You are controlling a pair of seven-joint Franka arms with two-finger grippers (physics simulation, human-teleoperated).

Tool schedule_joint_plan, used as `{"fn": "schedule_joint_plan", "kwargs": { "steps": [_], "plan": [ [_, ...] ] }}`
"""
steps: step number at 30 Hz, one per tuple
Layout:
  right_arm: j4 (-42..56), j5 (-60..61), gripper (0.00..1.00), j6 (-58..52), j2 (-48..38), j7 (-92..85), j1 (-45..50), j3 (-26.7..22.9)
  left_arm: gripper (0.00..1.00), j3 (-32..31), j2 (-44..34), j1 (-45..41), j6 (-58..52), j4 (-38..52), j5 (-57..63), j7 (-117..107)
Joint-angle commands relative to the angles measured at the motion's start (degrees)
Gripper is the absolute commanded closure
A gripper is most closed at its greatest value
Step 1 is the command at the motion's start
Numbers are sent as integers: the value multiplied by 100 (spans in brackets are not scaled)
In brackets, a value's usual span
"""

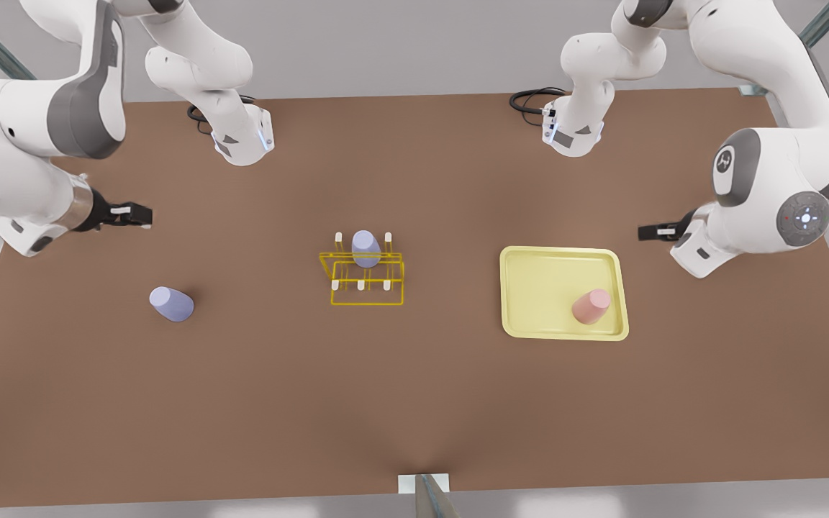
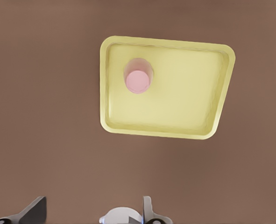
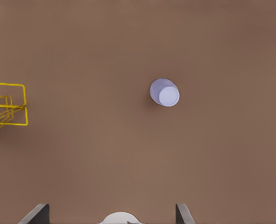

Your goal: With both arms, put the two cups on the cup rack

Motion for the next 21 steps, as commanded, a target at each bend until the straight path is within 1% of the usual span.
{"fn": "schedule_joint_plan", "kwargs": {
  "steps": [1,3,4,5,6,7,8,10,11,12,13,14,15,17,18,21],
  "plan": [
    [-17,10,0,997,-26,-349,-3,-4,0,16,-6,-14,1365,0,-108,-311],
    [-69,-8,0,997,-17,-367,-3,-4,0,16,2,-14,1356,-17,-108,-311],
    [-104,-61,0,997,150,-384,-3,-4,0,33,151,-14,1575,-79,-99,-302],
    [-298,-122,0,1137,369,-375,23,-4,0,148,441,-6,2312,-316,-108,-302],
    [-298,-272,0,1743,852,-375,23,4,0,227,705,-14,3385,-712,-126,-267],
    [-298,-263,0,2245,1187,-384,-3,4,0,227,925,-23,3790,-808,-152,-267],
    [-307,-201,0,2596,1494,-402,-135,13,0,227,916,-102,4229,-1194,-143,-267],
    [-307,-113,0,3185,1925,-858,-354,22,0,227,969,-155,4344,-1248,-143,-267],
    [-307,98,0,3414,2154,-1175,-513,13,0,227,1039,-155,4766,-1476,-143,-267],
    [-333,106,0,3660,2329,-1333,-592,13,0,227,1039,-181,4977,-1670,-143,-267],
    [-351,106,0,3783,2444,-1439,-689,13,0,227,1048,-208,4986,-1670,-143,-267],
    [-543,106,0,3994,2444,-1456,-715,13,0,227,1092,-208,4986,-1679,-143,-267],
    [-816,115,0,4223,2391,-1456,-724,13,0,227,1066,-225,4986,-1933,-135,-258],
    [-1317,115,0,4539,2198,-1492,-838,13,0,227,670,-234,5513,-2698,-135,-267],
    [-1799,115,0,4802,1953,-1492,-873,13,0,227,653,-252,5522,-2786,-143,-276],
    [-2477,115,0,5215,1794,-1500,-882,13,0,227,661,-436,5513,-2821,-161,-302]
  ]
}}
